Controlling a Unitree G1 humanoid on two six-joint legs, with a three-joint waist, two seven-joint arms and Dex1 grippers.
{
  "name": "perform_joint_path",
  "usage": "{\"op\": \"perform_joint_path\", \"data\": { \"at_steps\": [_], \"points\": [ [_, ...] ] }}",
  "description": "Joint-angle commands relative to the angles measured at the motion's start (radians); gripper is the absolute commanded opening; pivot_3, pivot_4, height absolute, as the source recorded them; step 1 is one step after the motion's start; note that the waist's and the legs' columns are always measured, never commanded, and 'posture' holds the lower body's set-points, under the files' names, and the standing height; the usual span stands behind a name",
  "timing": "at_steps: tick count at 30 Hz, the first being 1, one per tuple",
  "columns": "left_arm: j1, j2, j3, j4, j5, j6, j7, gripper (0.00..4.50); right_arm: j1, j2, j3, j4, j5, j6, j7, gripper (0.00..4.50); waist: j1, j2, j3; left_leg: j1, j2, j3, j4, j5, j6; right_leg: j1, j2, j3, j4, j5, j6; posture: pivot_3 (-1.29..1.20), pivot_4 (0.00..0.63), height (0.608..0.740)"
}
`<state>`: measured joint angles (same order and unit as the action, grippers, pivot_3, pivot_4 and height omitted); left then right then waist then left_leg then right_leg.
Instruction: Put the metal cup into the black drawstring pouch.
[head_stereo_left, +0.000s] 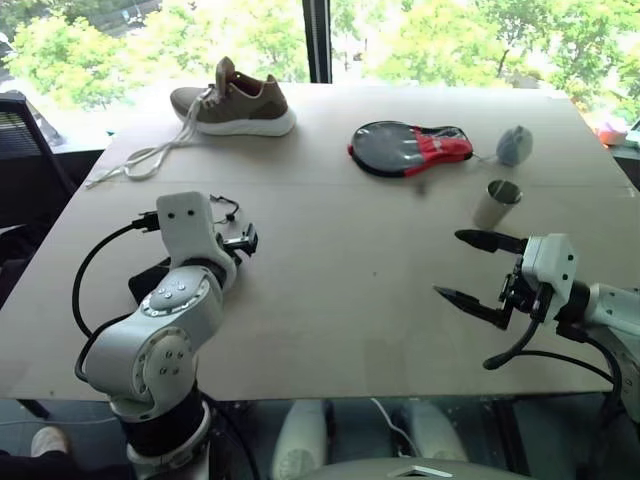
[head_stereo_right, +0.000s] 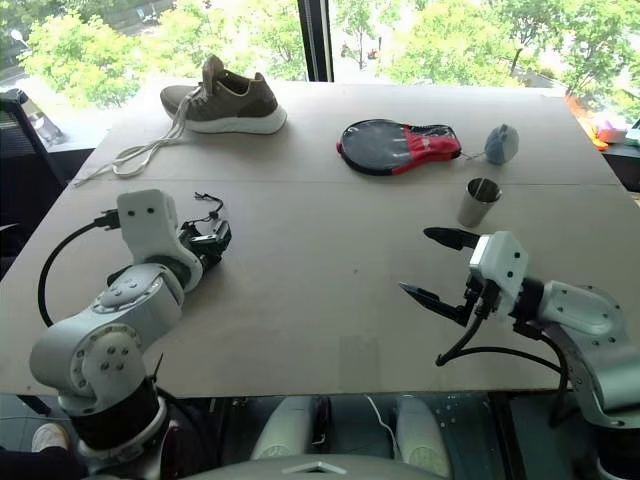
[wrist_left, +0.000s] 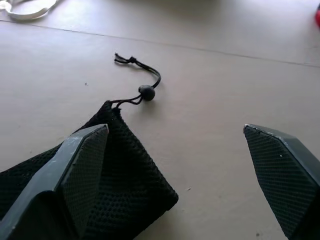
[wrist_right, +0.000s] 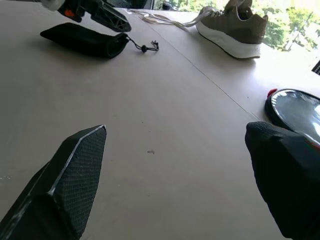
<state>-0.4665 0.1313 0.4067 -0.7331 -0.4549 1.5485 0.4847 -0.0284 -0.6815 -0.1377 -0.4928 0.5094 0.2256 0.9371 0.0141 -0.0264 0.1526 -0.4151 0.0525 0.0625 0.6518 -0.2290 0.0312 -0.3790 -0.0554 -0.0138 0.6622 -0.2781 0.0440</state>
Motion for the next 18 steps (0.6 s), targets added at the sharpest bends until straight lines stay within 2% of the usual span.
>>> {"op": "perform_joint_path", "data": {
  "at_steps": [1, 5, 8, 11, 18],
  "points": [
    [-0.110, -0.090, 0.033, 0.060, 0.156, 0.066, 0.151, 4.46, -0.032, -0.006, -0.025, 0.006, 0.021, -0.027, 0.016, 4.50, -0.001, 0.000, 0.000, 0.000, 0.000, 0.000, 0.000, 0.000, 0.000, 0.000, 0.000, 0.000, 0.000, 0.000, 0.000, 0.00, 0.150, 0.740],
    [-0.247, -0.214, 0.029, 0.155, 0.337, 0.066, 0.296, 4.46, -0.062, -0.003, -0.012, 0.029, 0.014, -0.029, 0.018, 4.50, 0.000, -0.003, 0.002, 0.000, 0.000, 0.000, 0.000, 0.000, -0.001, 0.000, 0.001, 0.001, 0.000, 0.000, 0.000, 0.00, 0.150, 0.740],
    [-0.299, -0.287, 0.047, 0.205, 0.446, 0.066, 0.342, 4.46, -0.093, -0.007, -0.011, 0.056, 0.031, -0.019, 0.032, 4.50, -0.001, -0.003, 0.002, -0.001, -0.001, 0.000, 0.000, 0.002, -0.004, 0.000, 0.000, 0.002, -0.001, 0.000, 0.000, 0.00, 0.150, 0.740],
    [-0.329, -0.296, 0.039, 0.237, 0.501, 0.066, 0.322, 4.46, -0.148, -0.002, -0.010, 0.100, 0.042, -0.009, 0.035, 4.50, -0.003, -0.003, 0.002, 0.000, 0.000, 0.001, -0.001, 0.002, -0.005, -0.001, 0.001, 0.003, -0.001, 0.000, 0.000, 0.00, 0.150, 0.740],
    [-0.393, -0.231, 0.044, 0.334, 0.593, 0.066, 0.206, 4.46, -0.271, -0.005, -0.018, 0.128, 0.133, 0.072, 0.055, 4.50, 0.001, -0.004, 0.003, -0.001, -0.001, 0.001, -0.001, 0.003, -0.005, -0.001, -0.001, 0.002, -0.001, 0.000, 0.000, 0.00, 0.150, 0.740]
  ]
}}
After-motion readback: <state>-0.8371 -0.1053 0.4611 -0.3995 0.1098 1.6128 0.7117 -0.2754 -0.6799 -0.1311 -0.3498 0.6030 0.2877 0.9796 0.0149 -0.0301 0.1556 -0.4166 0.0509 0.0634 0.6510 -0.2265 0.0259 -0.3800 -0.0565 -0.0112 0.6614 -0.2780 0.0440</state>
